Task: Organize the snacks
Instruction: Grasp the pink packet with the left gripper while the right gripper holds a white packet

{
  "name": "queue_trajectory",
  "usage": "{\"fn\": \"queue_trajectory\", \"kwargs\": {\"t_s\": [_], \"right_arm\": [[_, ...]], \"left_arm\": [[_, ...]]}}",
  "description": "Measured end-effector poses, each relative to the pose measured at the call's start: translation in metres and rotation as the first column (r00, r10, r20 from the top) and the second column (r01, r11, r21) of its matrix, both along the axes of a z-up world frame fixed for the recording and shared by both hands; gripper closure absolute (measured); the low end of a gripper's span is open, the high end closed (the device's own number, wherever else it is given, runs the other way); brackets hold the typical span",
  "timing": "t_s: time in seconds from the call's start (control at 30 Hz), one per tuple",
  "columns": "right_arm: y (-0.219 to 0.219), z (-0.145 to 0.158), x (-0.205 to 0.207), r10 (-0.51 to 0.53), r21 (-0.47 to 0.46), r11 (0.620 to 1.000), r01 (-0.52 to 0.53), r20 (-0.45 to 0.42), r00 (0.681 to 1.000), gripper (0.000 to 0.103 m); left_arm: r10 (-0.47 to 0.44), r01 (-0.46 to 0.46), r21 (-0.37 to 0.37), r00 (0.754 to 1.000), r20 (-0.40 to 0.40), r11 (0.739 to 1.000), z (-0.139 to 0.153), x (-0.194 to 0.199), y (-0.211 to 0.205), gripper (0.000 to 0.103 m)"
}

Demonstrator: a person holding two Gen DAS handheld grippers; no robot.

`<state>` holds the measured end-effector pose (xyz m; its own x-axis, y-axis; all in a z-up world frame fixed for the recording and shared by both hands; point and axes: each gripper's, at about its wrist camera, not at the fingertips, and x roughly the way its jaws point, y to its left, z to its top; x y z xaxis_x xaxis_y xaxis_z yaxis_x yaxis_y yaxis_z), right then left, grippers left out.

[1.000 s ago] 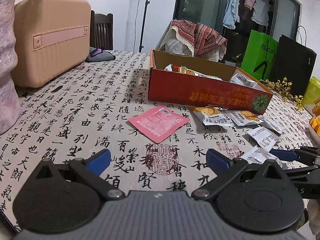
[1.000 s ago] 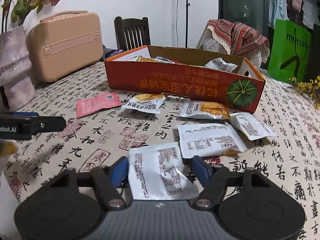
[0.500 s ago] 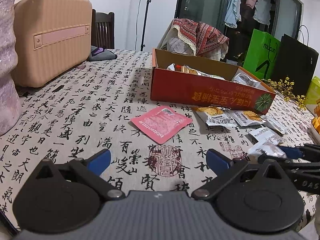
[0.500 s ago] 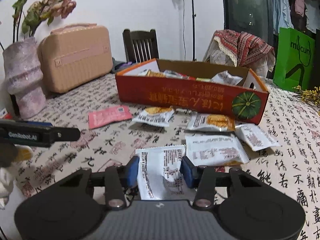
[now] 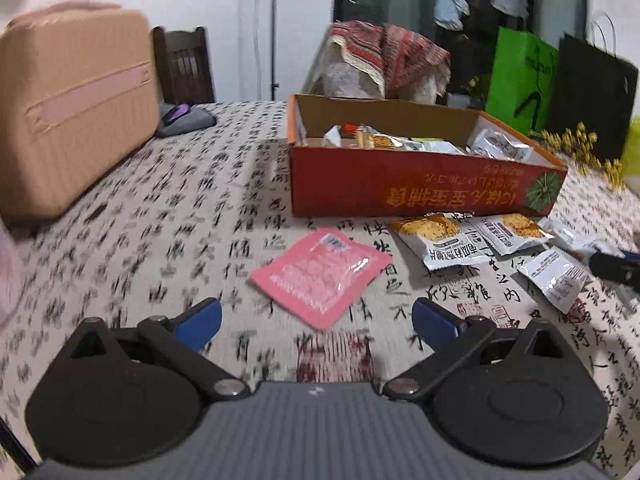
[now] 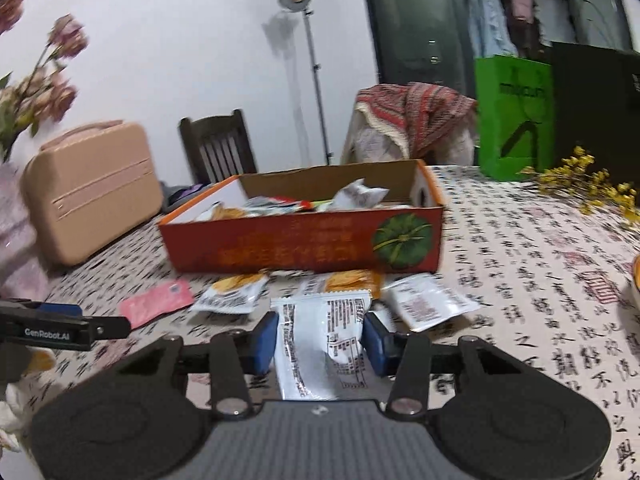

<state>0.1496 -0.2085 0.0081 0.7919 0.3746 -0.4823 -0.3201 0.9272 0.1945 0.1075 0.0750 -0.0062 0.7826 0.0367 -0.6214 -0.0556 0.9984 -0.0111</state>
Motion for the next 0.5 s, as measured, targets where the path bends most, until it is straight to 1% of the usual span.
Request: {"fn": "queue_trajectory", "kwargs": {"t_s": [0.1,0.17,0.2,0.27,0.37,0.43,0.5], "right_arm": [[-0.009,-0.002,0.003,-0.033,0.011,0.999,0.033,-0.009,0.999,0.058],[-0.013,-0.003,0.005,-0.048,0.019,0.999,0.049,-0.018,0.999,0.058],[-0.014,-0.004,0.006,-0.053,0.022,0.998,0.054,-0.023,0.998,0.058],[-0.014,-0.006,0.006,-0.055,0.027,0.998,0.056,-0.031,0.998,0.058],[-0.015,-0.008,0.004,-0.054,0.037,0.998,0.055,-0.032,0.998,0.058],[-0.017,-0.008,0.004,-0.058,0.043,0.997,0.059,-0.034,0.998,0.058],[-0.018,-0.009,0.003,-0.062,0.048,0.997,0.063,-0.036,0.997,0.058]], "left_arm": [[-0.037,0.038,0.029,0.999,-0.014,0.999,0.002,0.015,0.001,0.000],[-0.041,0.043,0.064,0.999,-0.025,0.997,0.002,0.028,0.001,0.000],[-0.048,0.050,0.069,0.998,-0.032,0.996,0.000,0.034,0.002,0.000],[-0.070,0.073,0.052,0.996,-0.060,0.996,-0.003,0.046,0.006,0.000],[-0.135,0.140,0.043,0.986,-0.093,0.989,-0.007,0.058,0.006,0.000],[-0.176,0.181,0.050,0.979,-0.100,0.982,-0.010,0.062,0.004,0.000],[-0.197,0.203,0.052,0.975,-0.102,0.978,-0.013,0.064,0.003,0.000]]}}
